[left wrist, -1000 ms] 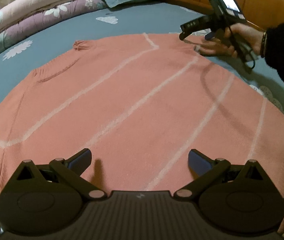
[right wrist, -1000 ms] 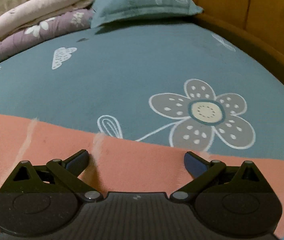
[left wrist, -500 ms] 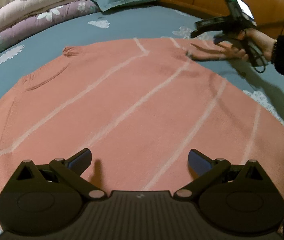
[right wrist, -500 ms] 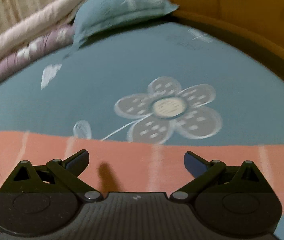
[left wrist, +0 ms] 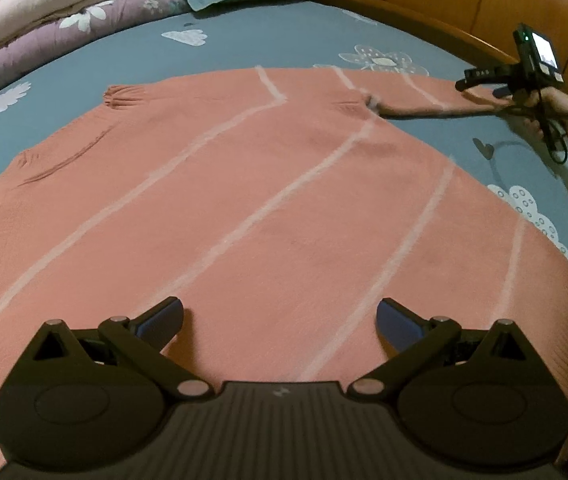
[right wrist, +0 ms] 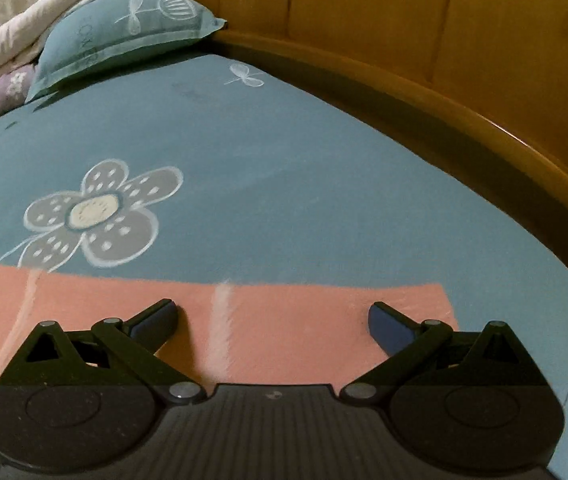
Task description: Fold clothes
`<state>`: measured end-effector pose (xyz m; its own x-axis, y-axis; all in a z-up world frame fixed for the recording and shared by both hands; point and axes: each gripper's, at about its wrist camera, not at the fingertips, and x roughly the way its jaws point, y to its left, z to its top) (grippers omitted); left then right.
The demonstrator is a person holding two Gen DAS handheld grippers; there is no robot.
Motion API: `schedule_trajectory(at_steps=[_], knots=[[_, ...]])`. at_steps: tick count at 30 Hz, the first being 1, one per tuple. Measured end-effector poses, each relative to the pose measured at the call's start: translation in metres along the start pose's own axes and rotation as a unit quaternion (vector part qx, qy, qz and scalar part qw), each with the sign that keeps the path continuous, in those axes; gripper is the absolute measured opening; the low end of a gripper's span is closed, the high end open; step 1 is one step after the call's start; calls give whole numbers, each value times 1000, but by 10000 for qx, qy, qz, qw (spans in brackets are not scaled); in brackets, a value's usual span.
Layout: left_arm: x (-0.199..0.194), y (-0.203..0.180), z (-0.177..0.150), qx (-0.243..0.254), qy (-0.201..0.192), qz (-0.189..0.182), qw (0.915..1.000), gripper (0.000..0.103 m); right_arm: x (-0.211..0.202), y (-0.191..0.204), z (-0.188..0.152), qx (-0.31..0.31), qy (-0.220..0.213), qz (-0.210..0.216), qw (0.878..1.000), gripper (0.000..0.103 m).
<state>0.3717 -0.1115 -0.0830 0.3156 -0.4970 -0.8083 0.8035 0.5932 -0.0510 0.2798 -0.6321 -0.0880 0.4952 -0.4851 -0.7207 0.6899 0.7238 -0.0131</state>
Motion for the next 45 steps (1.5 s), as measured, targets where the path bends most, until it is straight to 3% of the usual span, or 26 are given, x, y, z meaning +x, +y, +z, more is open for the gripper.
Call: schedule_trajectory(at_steps=[5, 9, 11, 14, 16, 19, 22, 25, 30, 33, 35, 37, 40, 45], knots=[[4, -4, 5, 61, -59, -33, 10000, 102, -18, -10, 13, 470, 113, 237, 9986, 103], [5, -7, 7, 113, -81, -82, 9999, 102, -46, 3, 5, 645, -106, 1709, 9831, 103], [7, -8, 7, 143, -49, -77, 9999, 102, -45, 10, -3, 608, 87, 2047, 9769, 103], [6, -7, 6, 140, -7, -34, 9999, 102, -32, 7, -18, 537, 338, 1818, 9813, 103], [4, -3, 4, 104, -11, -22, 9999, 102, -34, -6, -23, 812, 169, 1669, 9825, 103], [0, 3, 2, 1, -13, 16, 10000, 102, -51, -3, -19, 1037, 182, 1033, 9891, 103], [-2, 7, 0, -107, 76, -1, 9999, 102, -79, 36, -18, 332, 157, 1539, 9874, 103], [-6, 11, -4, -164, 172, -18, 9997, 102, -110, 88, -24, -392, 119, 2301, 9723, 103], [-17, 19, -16, -284, 241, 77, 9993, 102, -148, 184, -38, -1448, 68, 3474, 9264, 103], [-28, 26, -26, -474, 227, 133, 9985, 102, -151, 247, -48, -2015, 22, 3798, 9029, 103], [-33, 30, -34, -629, 253, 147, 9976, 102, -143, 277, -56, -2160, 27, 3852, 8972, 103], [-37, 34, -43, -780, 285, 155, 9964, 102, -131, 298, -64, -2180, 64, 3793, 8992, 103], [-37, 36, -56, -917, 346, 210, 9950, 102, -108, 302, -83, -2104, 255, 3449, 9144, 103], [-41, 32, -64, -861, 241, 280, 9956, 102, -115, 252, -110, -1940, 124, 3144, 9292, 103]])
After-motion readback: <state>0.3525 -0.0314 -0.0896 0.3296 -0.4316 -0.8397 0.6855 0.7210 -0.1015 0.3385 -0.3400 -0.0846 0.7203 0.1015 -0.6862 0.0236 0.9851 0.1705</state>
